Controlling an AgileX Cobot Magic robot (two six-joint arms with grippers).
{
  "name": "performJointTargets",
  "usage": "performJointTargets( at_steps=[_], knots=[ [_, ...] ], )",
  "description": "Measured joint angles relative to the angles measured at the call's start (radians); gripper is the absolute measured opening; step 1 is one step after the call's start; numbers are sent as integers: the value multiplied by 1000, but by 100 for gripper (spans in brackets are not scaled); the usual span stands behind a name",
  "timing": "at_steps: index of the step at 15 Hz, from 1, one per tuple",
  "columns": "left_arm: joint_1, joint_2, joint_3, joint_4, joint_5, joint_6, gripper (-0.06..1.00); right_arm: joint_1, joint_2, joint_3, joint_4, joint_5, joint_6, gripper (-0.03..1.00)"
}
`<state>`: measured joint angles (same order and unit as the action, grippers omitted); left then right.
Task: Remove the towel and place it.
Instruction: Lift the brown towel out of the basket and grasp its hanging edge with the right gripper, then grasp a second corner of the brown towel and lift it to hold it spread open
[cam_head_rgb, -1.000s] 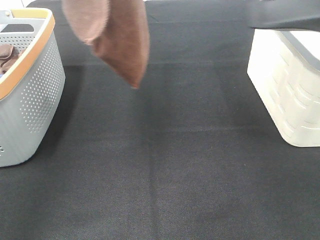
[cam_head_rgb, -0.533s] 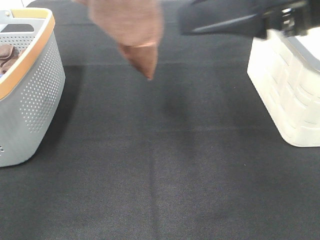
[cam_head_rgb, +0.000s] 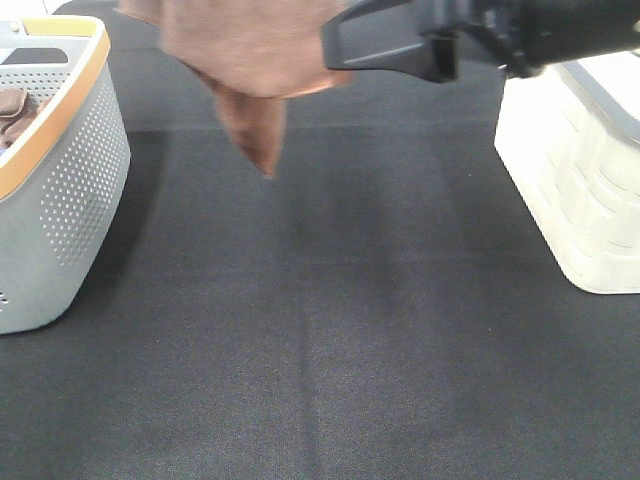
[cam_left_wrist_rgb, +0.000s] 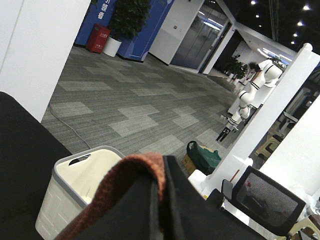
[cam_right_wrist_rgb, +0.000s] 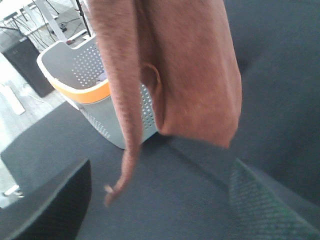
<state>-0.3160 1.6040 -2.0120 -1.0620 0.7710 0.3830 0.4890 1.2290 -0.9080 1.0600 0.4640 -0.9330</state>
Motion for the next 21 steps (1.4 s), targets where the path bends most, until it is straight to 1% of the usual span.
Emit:
performJointTargets(
  at_steps=[3, 4, 6, 7, 9, 12, 16, 21],
  knots=[
    [0, 0, 0, 0, 0, 0, 0, 0, 22, 0, 75, 29, -25, 73],
    [0, 0, 0, 0, 0, 0, 0, 0, 22, 0, 75, 29, -25, 73],
    [0, 0, 0, 0, 0, 0, 0, 0, 24, 0, 136, 45, -64, 73],
    [0, 0, 0, 0, 0, 0, 0, 0, 24, 0, 183, 57, -100, 73],
    [0, 0, 0, 0, 0, 0, 0, 0, 24, -1, 215, 57, -128, 73],
    [0, 0, 0, -1, -4, 0, 0, 0, 26, -1, 225, 43, -149, 70],
    [0, 0, 0, -5, -37, 0, 0, 0, 37, -45, 239, 43, -193, 62],
    [0, 0, 0, -5, -38, 0, 0, 0, 64, -49, 244, 71, -205, 61]
  ],
)
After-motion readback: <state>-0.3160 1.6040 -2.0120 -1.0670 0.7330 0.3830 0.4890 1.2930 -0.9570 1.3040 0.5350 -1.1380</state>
